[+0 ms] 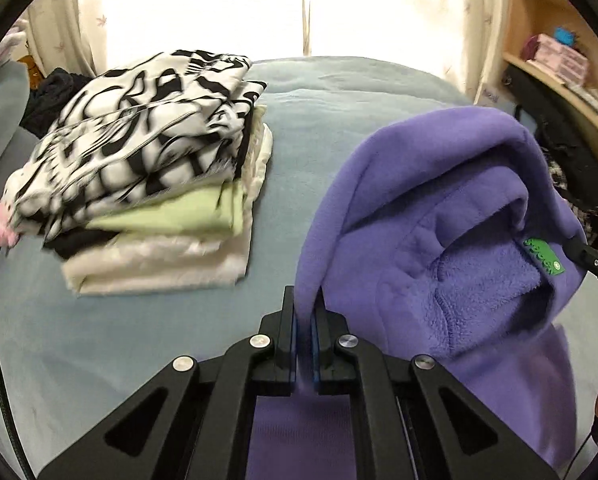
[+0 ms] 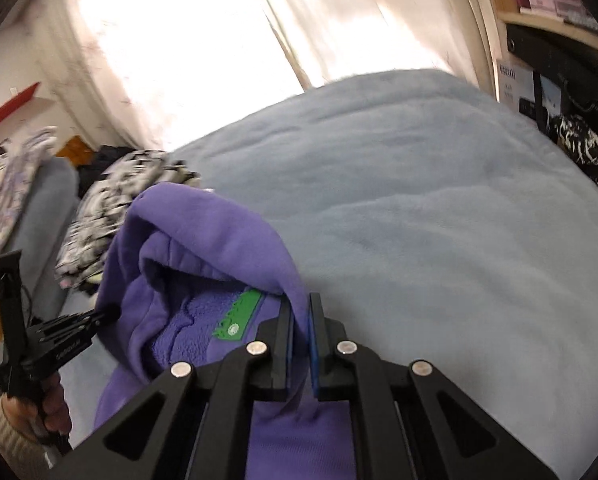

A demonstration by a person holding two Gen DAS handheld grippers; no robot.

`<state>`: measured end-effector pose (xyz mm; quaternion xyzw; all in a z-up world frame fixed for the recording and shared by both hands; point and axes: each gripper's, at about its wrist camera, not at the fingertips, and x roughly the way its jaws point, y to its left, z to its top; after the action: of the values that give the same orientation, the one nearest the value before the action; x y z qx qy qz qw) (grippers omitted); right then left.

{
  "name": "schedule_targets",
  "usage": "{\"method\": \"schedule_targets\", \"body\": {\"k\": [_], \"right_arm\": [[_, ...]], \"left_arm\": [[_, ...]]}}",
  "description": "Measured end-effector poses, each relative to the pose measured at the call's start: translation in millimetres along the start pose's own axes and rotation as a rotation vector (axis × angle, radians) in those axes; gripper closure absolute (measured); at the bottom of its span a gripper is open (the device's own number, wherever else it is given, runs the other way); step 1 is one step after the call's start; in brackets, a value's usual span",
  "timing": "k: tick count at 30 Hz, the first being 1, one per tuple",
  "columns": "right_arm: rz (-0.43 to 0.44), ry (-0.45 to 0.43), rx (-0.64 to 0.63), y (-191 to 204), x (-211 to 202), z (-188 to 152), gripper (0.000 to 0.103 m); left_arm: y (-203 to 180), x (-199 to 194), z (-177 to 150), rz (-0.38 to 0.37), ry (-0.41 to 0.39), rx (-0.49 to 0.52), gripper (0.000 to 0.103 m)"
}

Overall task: Fold large clothes
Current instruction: 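Fold the hood over onto the folded body with both grippers and release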

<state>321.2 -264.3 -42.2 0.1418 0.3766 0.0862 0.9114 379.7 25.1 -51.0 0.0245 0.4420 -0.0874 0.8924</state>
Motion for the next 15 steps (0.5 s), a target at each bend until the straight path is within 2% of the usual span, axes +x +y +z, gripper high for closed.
{"method": "schedule_targets", "body": {"k": [2, 4, 7, 10, 13, 15], "right_arm": [[0.019, -0.01, -0.02, 9, -25, -20, 0.098], [0.038, -0.001, -0.027, 12, -47, -44, 0.097], [0.048, 0.069, -0.024, 3, -70, -94, 0.092], [0.003, 0.138, -0.023, -8, -77, -136, 0.089], [-0.011, 0.188, 0.033, -24, -84, -171, 0.089], [0.004, 0.192, 0.08, -29, -89, -181, 0.089]], "left_arm": [[4, -21, -24, -0.022, -0.009, 0.001, 0.1], [19, -42, -61, -0.053, -0.009, 0.015, 0.1], [34, -61, -117, -0.104, 0.045, -0.001, 0.099], [49, -64, -175, -0.095, 0.116, -0.05, 0.099], [71, -63, -212, -0.099, 0.173, -0.103, 0.099], [83, -65, -229, -0.1, 0.198, -0.137, 0.099]]}}
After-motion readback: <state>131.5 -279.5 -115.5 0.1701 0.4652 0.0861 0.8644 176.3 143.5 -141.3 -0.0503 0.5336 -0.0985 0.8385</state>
